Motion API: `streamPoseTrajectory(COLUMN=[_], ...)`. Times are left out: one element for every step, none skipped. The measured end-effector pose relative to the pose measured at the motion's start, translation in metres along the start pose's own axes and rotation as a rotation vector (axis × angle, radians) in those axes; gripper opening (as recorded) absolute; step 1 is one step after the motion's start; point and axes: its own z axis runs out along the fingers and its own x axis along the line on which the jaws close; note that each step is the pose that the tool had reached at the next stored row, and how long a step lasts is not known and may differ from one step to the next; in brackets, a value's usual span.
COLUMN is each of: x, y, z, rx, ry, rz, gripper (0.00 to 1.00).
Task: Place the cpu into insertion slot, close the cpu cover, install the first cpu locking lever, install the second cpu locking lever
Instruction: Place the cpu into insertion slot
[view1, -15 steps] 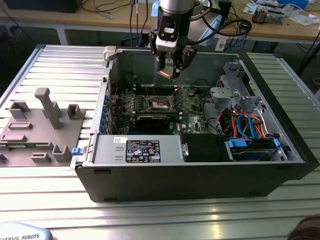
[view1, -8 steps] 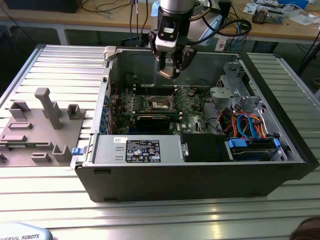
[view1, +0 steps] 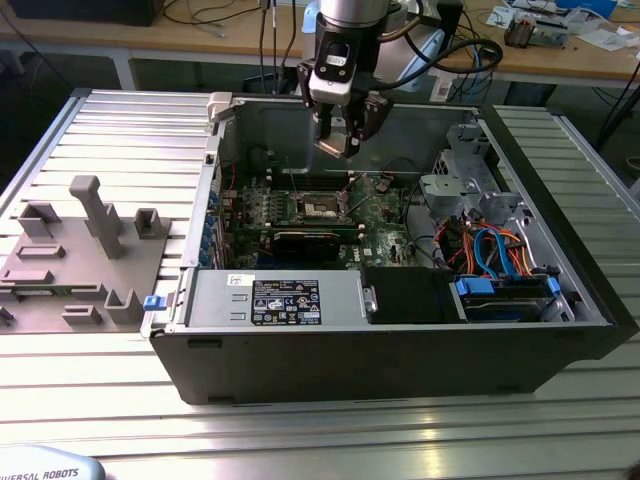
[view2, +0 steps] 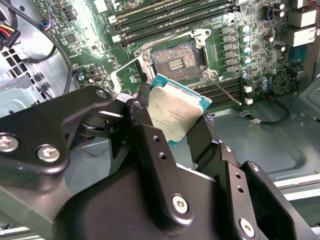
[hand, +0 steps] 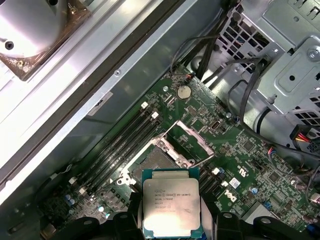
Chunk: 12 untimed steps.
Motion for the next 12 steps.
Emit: streamPoseTrajectory(x=[0.0,0.0,0.0,0.0,0.0,0.0,0.0,0.0,0.0,0.0,0.0,0.0], y=[0.0,0.0,0.0,0.0,0.0,0.0,0.0,0.0,0.0,0.0,0.0,0.0], z=[0.0,0.0,0.0,0.0,0.0,0.0,0.0,0.0,0.0,0.0,0.0,0.0001], rx=[-0.0001,-0.0001,0.0,-0.0001,-0.0001,-0.0001,-0.0001,-0.0001,-0.0001,-0.0001,-0.0002,-0.0003], ry=[0.0,-0.0001,-0.0002,-0.0003,-0.0003,-0.0005,-0.0005,-0.0006,-0.0007,-0.0008,-0.0011,-0.0014], rz=[0.001,0.003,0.004,0.006,0.007,0.009,0.01,0.012,0.014,0.016,0.023,0.031], gripper=[0.55,0.55,0.55,0.55,0.55,0.55,0.55,0.55,0.55,0.55,0.55,0.55])
